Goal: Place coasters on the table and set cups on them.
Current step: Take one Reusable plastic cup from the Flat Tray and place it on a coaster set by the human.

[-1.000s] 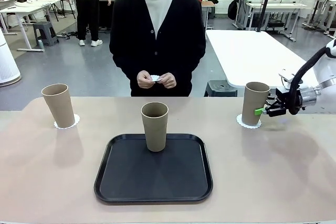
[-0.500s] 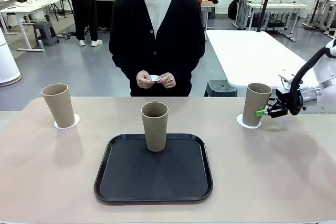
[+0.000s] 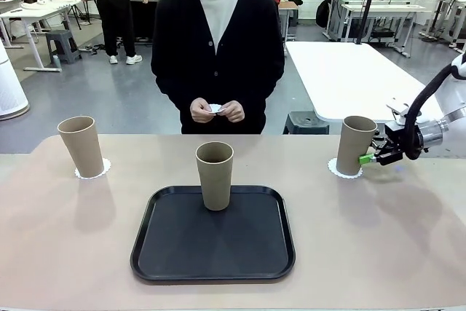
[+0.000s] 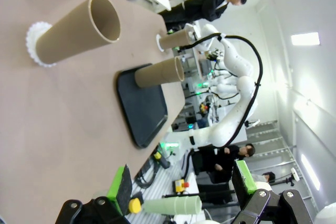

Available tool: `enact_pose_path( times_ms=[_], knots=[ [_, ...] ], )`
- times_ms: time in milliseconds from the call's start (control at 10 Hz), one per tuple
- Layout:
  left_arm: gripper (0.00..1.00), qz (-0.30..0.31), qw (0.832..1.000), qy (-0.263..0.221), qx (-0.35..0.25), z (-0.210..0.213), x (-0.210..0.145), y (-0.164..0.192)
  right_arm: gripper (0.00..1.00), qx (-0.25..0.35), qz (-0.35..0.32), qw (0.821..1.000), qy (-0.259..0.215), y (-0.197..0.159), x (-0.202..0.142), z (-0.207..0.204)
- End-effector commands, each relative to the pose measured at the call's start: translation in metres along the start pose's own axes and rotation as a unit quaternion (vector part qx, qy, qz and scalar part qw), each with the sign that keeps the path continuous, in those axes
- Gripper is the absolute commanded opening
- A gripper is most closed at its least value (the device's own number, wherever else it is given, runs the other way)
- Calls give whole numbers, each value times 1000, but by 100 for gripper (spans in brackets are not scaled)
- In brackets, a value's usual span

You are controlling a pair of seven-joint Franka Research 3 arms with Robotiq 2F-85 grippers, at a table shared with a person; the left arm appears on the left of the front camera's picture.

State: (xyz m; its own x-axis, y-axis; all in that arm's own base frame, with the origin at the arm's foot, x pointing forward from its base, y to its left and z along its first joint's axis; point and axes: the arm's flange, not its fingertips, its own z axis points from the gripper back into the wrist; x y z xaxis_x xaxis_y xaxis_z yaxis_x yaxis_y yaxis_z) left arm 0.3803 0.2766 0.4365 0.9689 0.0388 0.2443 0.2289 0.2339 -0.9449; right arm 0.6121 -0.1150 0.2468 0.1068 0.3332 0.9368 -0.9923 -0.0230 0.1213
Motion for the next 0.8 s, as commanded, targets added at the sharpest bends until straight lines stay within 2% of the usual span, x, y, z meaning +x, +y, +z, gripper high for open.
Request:
enact_pose_path(
  times_ms=[0, 200, 400, 600, 700],
  knots=[
    [100, 2, 1000, -2, -3, 1, 0, -3, 100, -6, -11, 1000, 28, 0, 7, 11],
    [100, 2, 1000, -2, -3, 1, 0, -3, 100, -13, -22, 999, 36, 0, 6, 22],
    [100, 2, 1000, -2, -3, 1, 0, -3, 100, -22, -43, 997, 64, 6, 10, 38],
    [100, 2, 1000, -2, -3, 1, 0, -3, 100, -37, -106, 976, 186, 32, 35, 55],
    [100, 2, 1000, -2, -3, 1, 0, -3, 100, -49, -129, 971, 197, 57, 68, 53]
  ],
)
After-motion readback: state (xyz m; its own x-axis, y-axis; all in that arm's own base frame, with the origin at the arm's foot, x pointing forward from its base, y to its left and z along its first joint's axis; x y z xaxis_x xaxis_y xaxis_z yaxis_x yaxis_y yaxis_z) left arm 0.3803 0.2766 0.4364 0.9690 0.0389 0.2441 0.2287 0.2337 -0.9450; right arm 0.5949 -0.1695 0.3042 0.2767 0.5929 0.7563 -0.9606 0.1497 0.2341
